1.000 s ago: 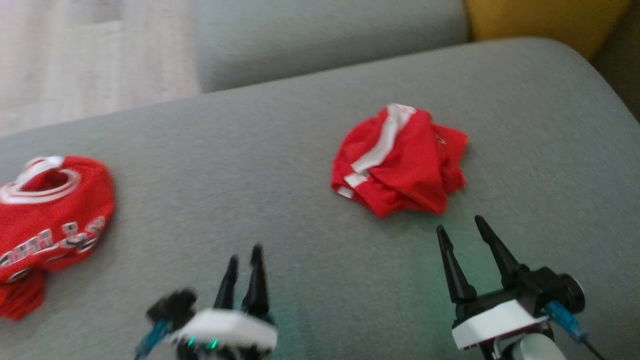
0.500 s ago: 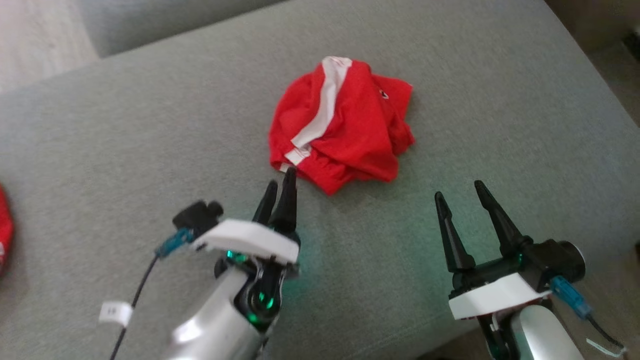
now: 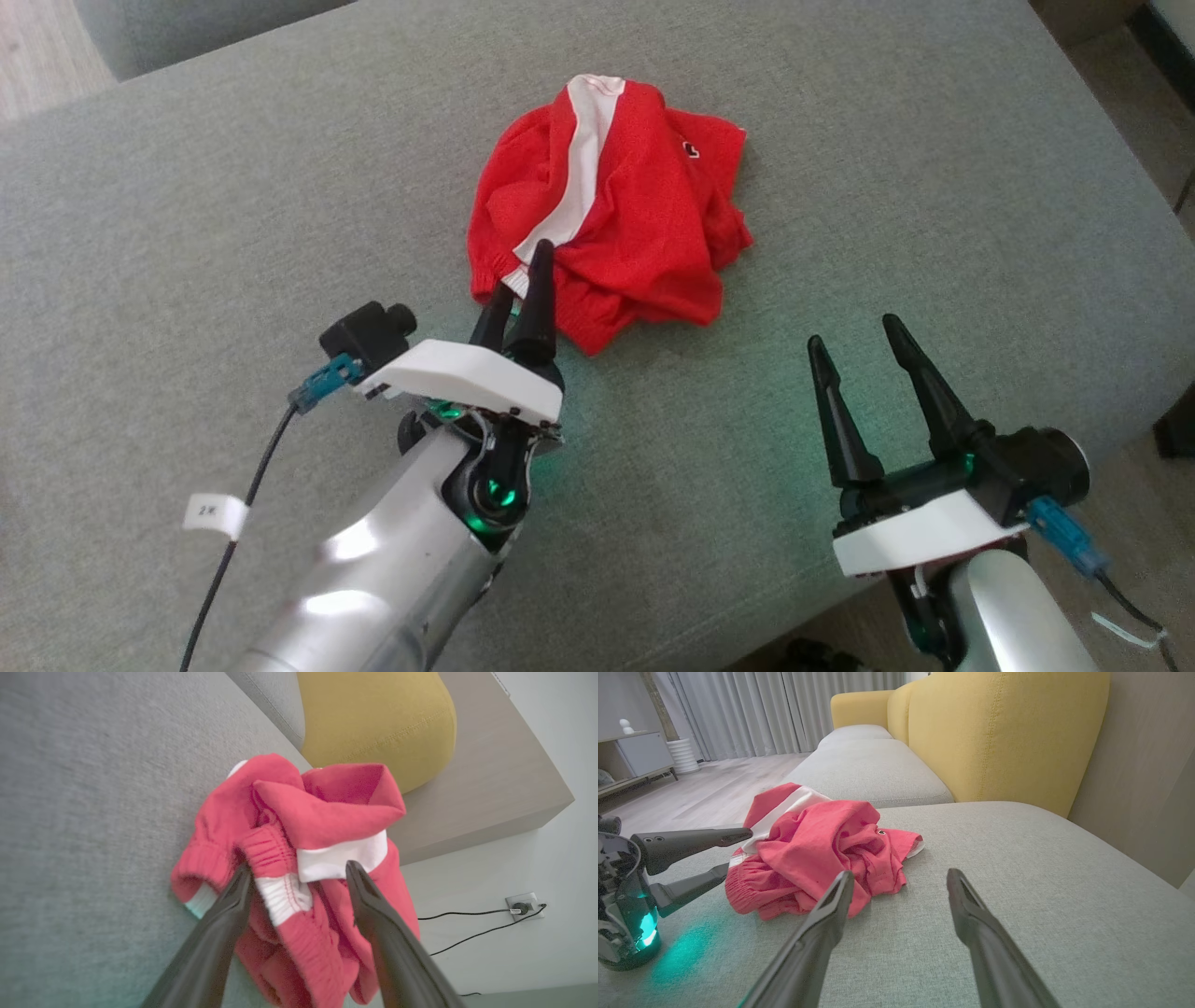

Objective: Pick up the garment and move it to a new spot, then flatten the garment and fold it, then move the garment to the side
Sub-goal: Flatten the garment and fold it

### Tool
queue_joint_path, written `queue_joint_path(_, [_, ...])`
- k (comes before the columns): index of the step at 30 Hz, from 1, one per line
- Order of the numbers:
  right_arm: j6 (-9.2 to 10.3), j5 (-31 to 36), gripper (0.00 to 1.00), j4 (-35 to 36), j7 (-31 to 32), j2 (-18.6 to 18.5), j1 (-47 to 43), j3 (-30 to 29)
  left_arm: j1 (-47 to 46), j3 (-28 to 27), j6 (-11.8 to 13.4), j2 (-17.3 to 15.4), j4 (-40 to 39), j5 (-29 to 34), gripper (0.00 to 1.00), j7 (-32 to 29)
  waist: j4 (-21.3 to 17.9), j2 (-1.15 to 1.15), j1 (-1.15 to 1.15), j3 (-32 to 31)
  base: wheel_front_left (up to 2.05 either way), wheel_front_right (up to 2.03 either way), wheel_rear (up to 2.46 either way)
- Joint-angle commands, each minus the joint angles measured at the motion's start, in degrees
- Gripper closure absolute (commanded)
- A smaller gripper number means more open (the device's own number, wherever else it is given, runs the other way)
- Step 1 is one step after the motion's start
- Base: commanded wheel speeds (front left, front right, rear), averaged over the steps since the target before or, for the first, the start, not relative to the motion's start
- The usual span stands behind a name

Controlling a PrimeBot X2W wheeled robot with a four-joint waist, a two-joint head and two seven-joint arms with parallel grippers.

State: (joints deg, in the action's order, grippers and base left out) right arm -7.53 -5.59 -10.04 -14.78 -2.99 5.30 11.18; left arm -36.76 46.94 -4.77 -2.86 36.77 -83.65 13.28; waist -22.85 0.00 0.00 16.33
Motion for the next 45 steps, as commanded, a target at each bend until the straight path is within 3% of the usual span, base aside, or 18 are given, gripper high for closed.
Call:
queue_joint_path(1, [0.04, -0.4, 0.00, 1.8, -0.2, 0.0, 1.2, 0.9, -0.9, 0.0, -0.9, 0.0, 0.2, -0.3, 0.84, 0.6, 0.2, 0.00, 0.00, 0.2, 0.00, 0.00, 0.00])
queue_joint_path(2, [0.04, -0.4, 0.00, 1.8, -0.2, 0.0, 1.1, 0.8, -1.2, 0.4, -1.1, 0.0, 0.2, 0.1, 1.00, 0.8, 0.3, 0.00, 0.00, 0.2, 0.00, 0.00, 0.00])
queue_joint_path(8, [0.04, -0.3, 0.00, 1.6, -0.2, 0.1, 1.2, 0.6, -1.9, 2.1, -2.1, 0.0, -1.0, 1.0, 1.00, 1.4, 0.9, 0.00, 0.00, 0.2, 0.00, 0.00, 0.00])
queue_joint_path(16, [0.04, -0.9, 0.00, 0.9, -0.2, 0.1, 0.5, 1.2, -6.7, 3.0, -2.6, -0.2, -7.0, 6.7, 1.00, 1.4, 1.4, 0.00, 0.00, -3.1, 0.00, 0.00, 0.00])
queue_joint_path(20, [0.04, -1.1, 0.00, 0.6, -0.2, 0.1, -0.5, 2.1, -13.3, 4.1, -2.7, -2.1, -11.6, 9.0, 1.00, -2.2, 0.7, 0.00, 0.00, -6.3, 0.00, 0.00, 0.00])
queue_joint_path(27, [0.04, -1.6, 0.00, 0.6, -0.2, 0.1, -2.4, 3.0, -23.0, 0.3, -0.8, -6.0, -20.0, 7.2, 1.00, -8.7, 0.7, 0.00, 0.00, -10.4, 0.00, 0.00, 0.00])
queue_joint_path(32, [0.04, -2.0, 0.00, 0.6, -0.2, 0.1, -4.2, 4.2, -16.4, -0.7, 2.7, -13.2, -26.3, 4.6, 1.00, -11.3, 2.7, 0.00, 0.00, -12.7, 0.00, 0.00, 0.00])
queue_joint_path(40, [0.04, -4.6, 0.00, 1.2, -0.2, 0.1, -5.5, 2.3, 4.1, 3.1, 7.6, -30.3, -36.8, 4.7, 1.00, -12.9, 10.2, 0.00, 0.00, -10.4, 0.00, 0.00, 0.00])
queue_joint_path(45, [0.04, -10.9, 0.00, 0.9, -0.2, -0.1, -4.9, -1.7, 8.2, 3.9, 9.1, -36.4, -38.6, 7.7, 1.00, -11.6, 15.8, 0.00, 0.00, -7.8, 0.00, 0.00, 0.00])
